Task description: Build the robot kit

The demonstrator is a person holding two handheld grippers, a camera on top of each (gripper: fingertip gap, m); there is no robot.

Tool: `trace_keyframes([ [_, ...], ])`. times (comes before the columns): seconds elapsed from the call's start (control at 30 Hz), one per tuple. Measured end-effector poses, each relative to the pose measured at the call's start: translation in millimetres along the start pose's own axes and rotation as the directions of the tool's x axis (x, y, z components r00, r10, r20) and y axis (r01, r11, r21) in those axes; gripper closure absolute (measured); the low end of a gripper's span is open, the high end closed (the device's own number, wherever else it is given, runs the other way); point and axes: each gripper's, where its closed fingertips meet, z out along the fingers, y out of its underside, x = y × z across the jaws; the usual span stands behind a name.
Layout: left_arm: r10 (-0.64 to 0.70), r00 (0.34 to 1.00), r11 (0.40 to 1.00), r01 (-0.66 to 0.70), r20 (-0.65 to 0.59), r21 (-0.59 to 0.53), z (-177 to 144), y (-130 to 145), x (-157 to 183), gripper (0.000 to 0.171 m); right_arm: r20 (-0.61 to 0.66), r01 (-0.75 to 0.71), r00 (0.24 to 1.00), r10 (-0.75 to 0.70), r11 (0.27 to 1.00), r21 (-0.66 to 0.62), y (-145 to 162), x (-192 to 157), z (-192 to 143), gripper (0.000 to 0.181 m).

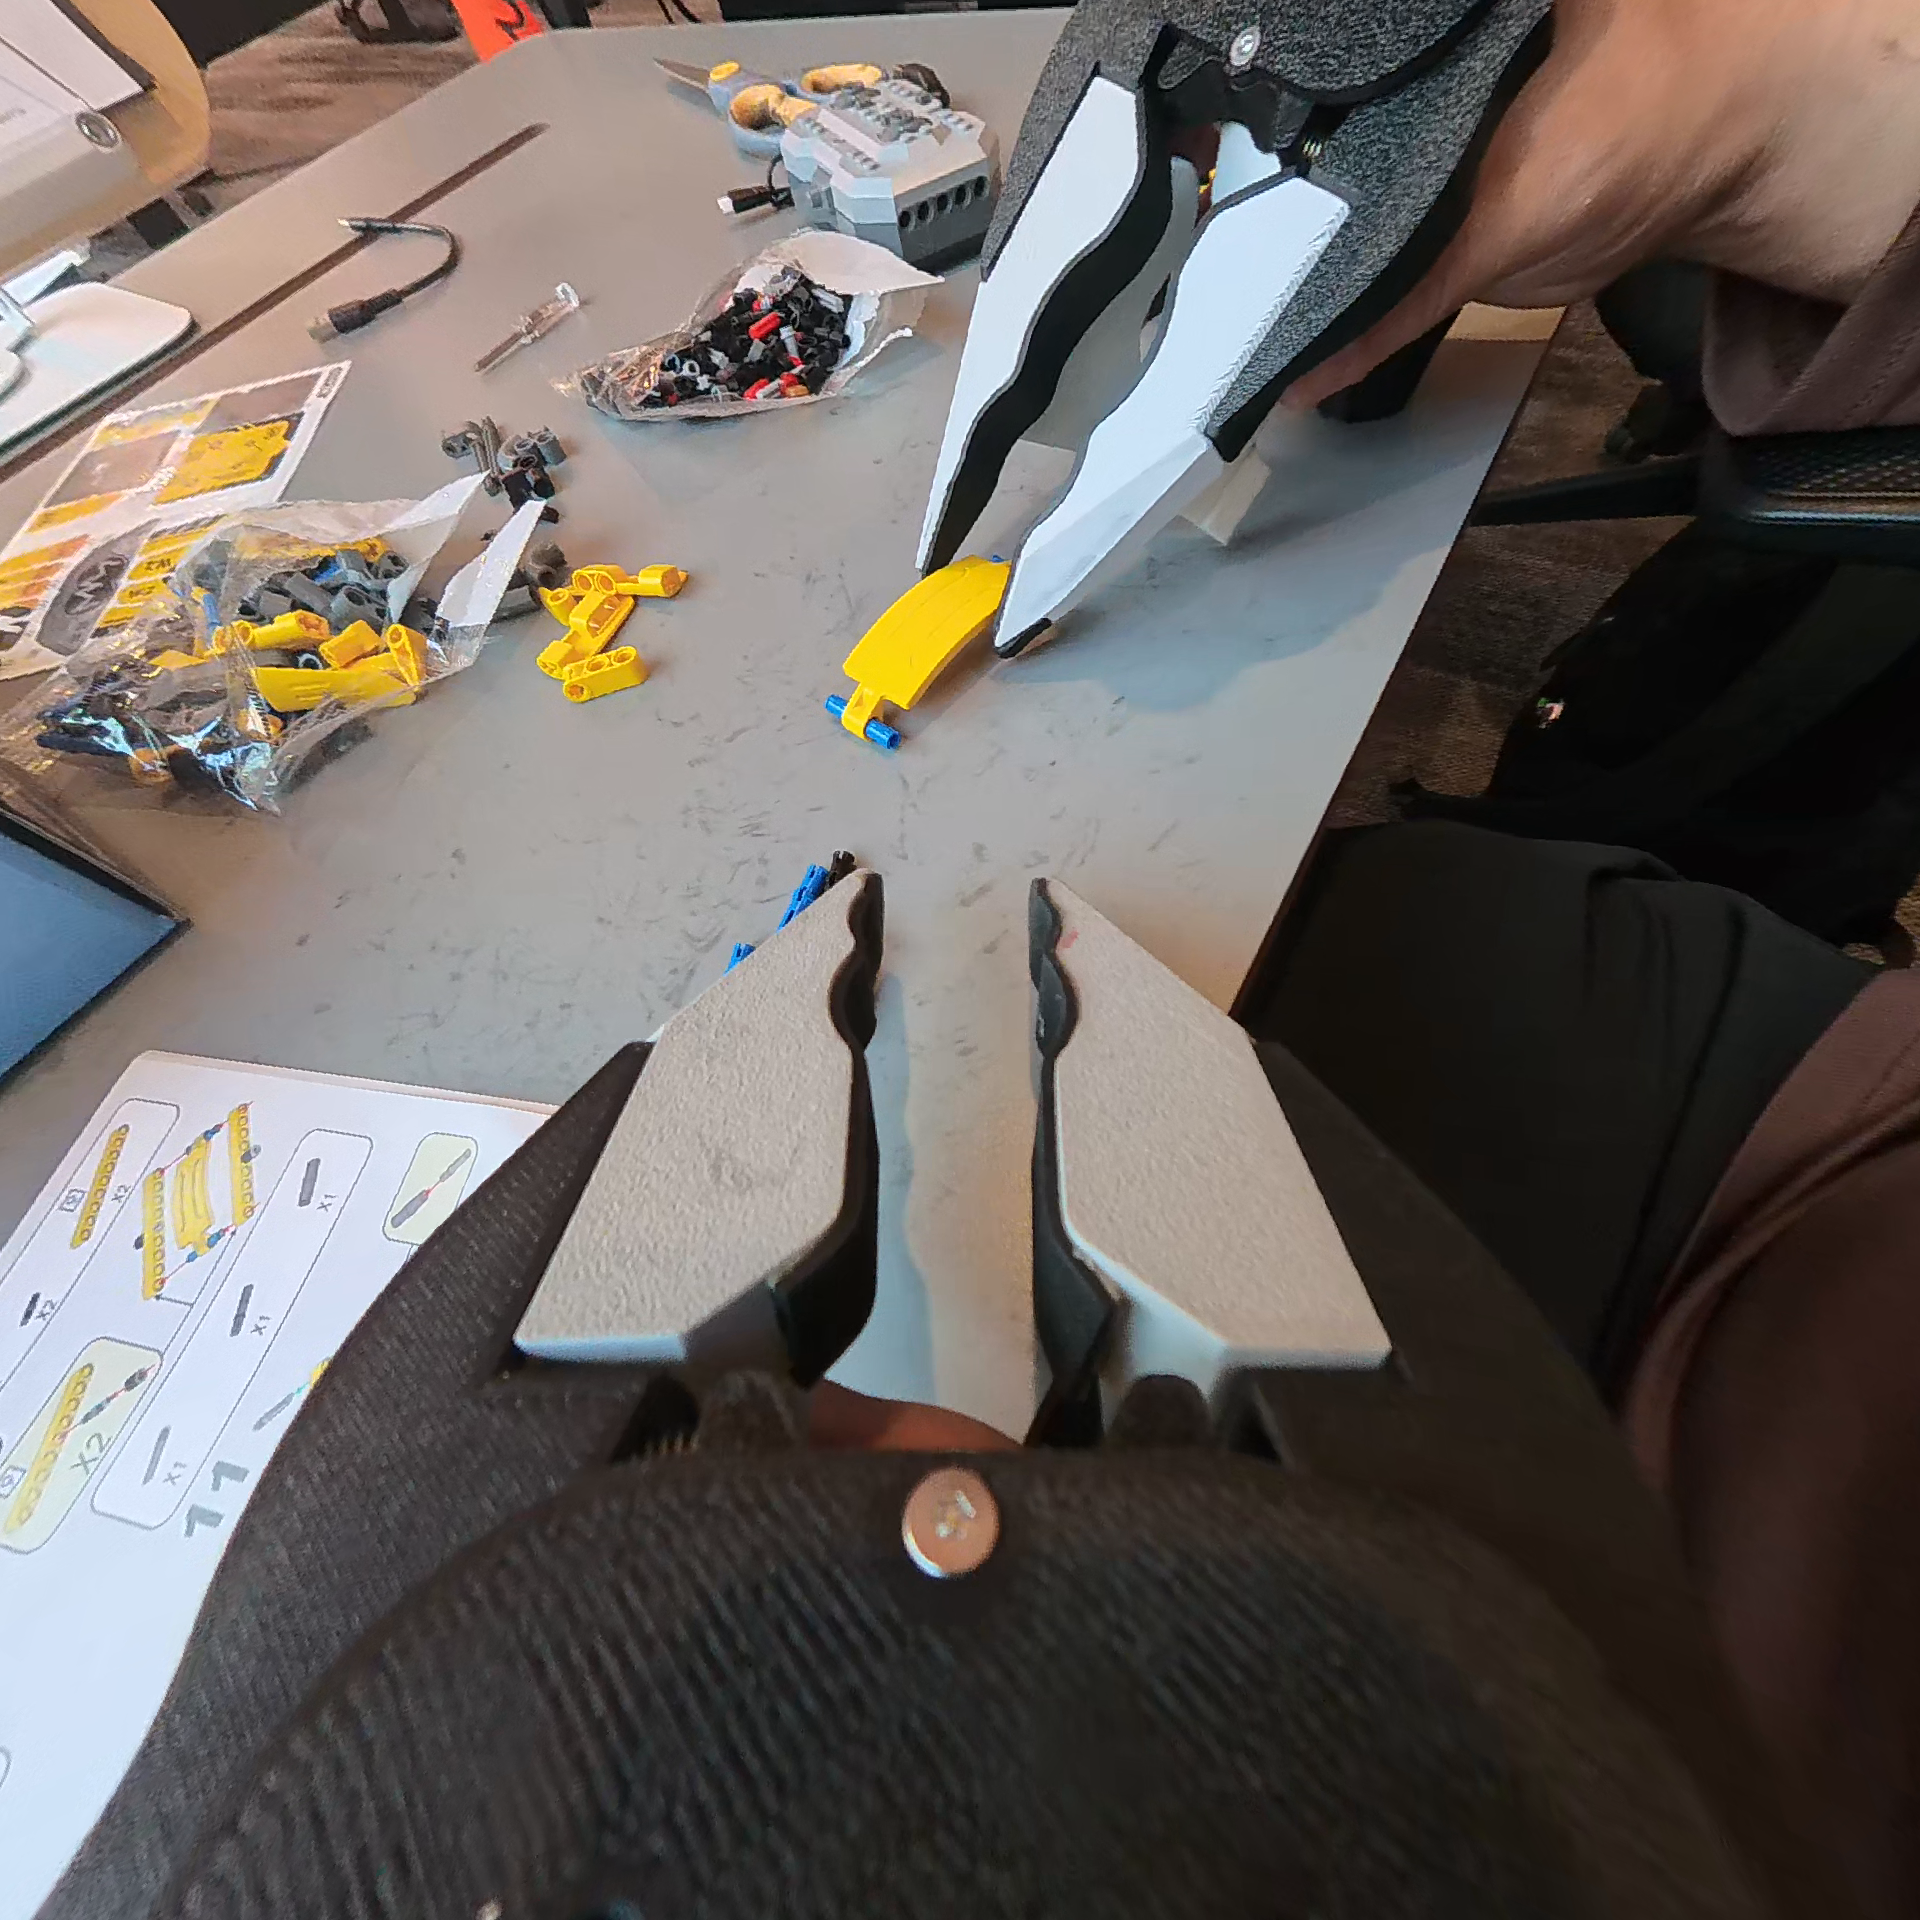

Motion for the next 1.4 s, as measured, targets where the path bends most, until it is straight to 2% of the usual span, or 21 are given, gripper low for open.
trace_keyframes([
  [0.17, -0.054, 0.998, 0.998, 0.055, -0.018, 0.04, -5, -5, -4, 0.147, 0.002, -0.004, 1.0, 0.004, 1.0, 0.001, 0, 0, 0, 0.153],
  [0.3, -0.139, 0.99, 0.99, 0.139, 0.004, -0.03, -12, 7, -23, 0.144, 0.001, 0.002, 1.0, -0.002, 1.0, 0.011, -1, 0, -1, 0.153],
  [0.4, -0.043, 0.995, 0.992, 0.053, 0.087, -0.116, -18, 17, -41, 0.144, 0.003, 0.011, 1.0, -0.011, 0.999, 0.031, -4, -1, -3, 0.153],
  [0.47, 0.002, 0.998, 0.986, 0.008, 0.062, -0.168, -19, 23, -41, 0.143, 0.01, 0.01, 1.0, -0.011, 0.999, 0.047, -6, -1, -4, 0.153],
  [0.63, -0.028, 0.998, 0.984, 0.037, 0.056, -0.174, -22, 23, -38, 0.143, 0.013, 0.004, 1.0, -0.005, 0.997, 0.077, -9, 2, -6, 0.153],
  [0.73, 0.021, 0.998, 0.995, -0.015, 0.059, -0.095, -30, 7, -25, 0.146, 0.006, 0.007, 1.0, -0.008, 0.995, 0.099, -12, 3, -9, 0.153],
  [0.9, 0.098, 0.992, 0.995, -0.097, 0.076, -0.024, -30, 23, -20, 0.147, 0.011, -0.002, 1.0, 0.0, 0.993, 0.12, -16, 4, -9, 0.156],
  [1.0, 0.071, 0.996, 0.997, -0.074, 0.059, 0.037, -33, 15, -20, 0.151, 0.02, 0.001, 1.0, -0.002, 0.998, 0.065, -10, 3, -2, 0.155],
  [1.17, -0.002, 1.0, 0.999, 0.001, 0.006, 0.047, -34, 14, -21, 0.15, 0.086, 0.016, 0.996, -0.018, 1.0, 0.025, -7, -6, 4, 0.167],
  [1.4, -0.015, 1.0, 0.999, 0.016, -0.014, 0.037, -33, 15, -20, 0.15, 0.118, 0.044, 0.992, -0.049, 0.998, 0.049, -13, -12, 5, 0.161],
])
